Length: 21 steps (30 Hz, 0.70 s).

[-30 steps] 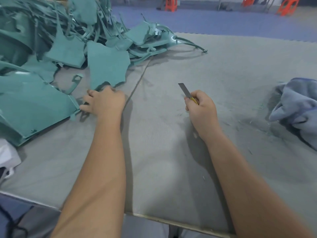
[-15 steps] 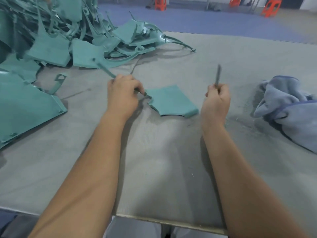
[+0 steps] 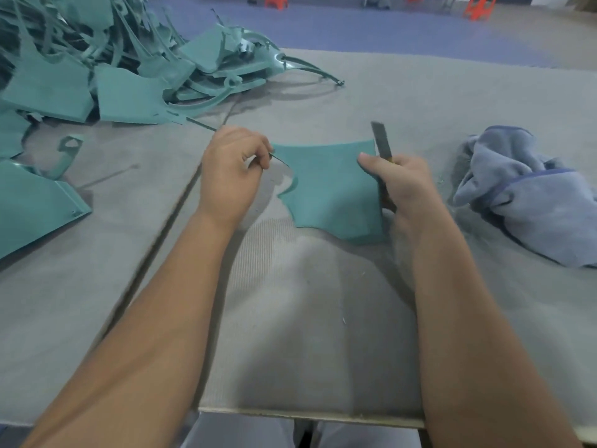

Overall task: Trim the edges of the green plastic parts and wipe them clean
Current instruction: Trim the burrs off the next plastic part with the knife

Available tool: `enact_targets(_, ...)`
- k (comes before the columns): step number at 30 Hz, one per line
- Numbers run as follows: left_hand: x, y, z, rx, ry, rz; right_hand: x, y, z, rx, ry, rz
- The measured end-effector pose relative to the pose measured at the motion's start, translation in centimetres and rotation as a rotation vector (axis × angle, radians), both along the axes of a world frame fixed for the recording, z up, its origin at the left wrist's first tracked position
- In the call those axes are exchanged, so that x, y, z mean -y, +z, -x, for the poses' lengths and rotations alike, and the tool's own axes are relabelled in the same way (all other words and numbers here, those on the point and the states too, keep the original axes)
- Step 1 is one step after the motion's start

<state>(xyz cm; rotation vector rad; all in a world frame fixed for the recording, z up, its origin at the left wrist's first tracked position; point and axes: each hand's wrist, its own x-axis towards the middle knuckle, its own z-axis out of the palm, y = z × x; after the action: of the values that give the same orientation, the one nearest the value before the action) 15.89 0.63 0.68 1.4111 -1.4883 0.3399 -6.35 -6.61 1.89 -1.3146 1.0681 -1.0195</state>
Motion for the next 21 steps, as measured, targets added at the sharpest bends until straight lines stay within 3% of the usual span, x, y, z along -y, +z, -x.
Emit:
enact_targets(2, 0.2, -0.3, 0.0, -0.075, -0.014, -0.114, -0.4, 0.3, -0.1, 0.238, -0.008, 0.028)
enact_targets(6, 0.7, -1.6, -0.1, -0.117, -0.043, -0.426, -0.5, 1.1, -0.4, 0.464, -0.366, 0.409)
enact_targets(8, 0.7, -1.5, 0.3, -0.250, -0.048, -0.490, -0.6, 1.2, 0.0, 0.343, -0.479, 0.620)
enact_targets(11, 0.8, -0.7, 2.8, -0.667, -0.153, -0.453, -0.8, 0.5, -0.7, -0.084, -0.472, 0.821)
enact_targets(13, 1.0, -0.3, 4.7, -1.036, -0.275, -0.378, -1.1, -0.7, -1.9, -0.272, -0.352, 0.814)
enact_targets(15, 1.5, -0.1, 6.1, -1.324, -0.358, -0.340, -1.4, -1.7, -3.1, -0.342, -0.215, 0.745)
enact_targets(17, 2.1, -0.3, 6.8, -1.324, -0.308, -0.408, -1.9, -1.8, -3.6, -0.316, -0.136, 0.635)
enact_targets(21, 2.7, -1.0, 7.4, -0.999, -0.273, -0.580, -1.9, -1.1, -3.1, 0.039, -0.080, 0.405)
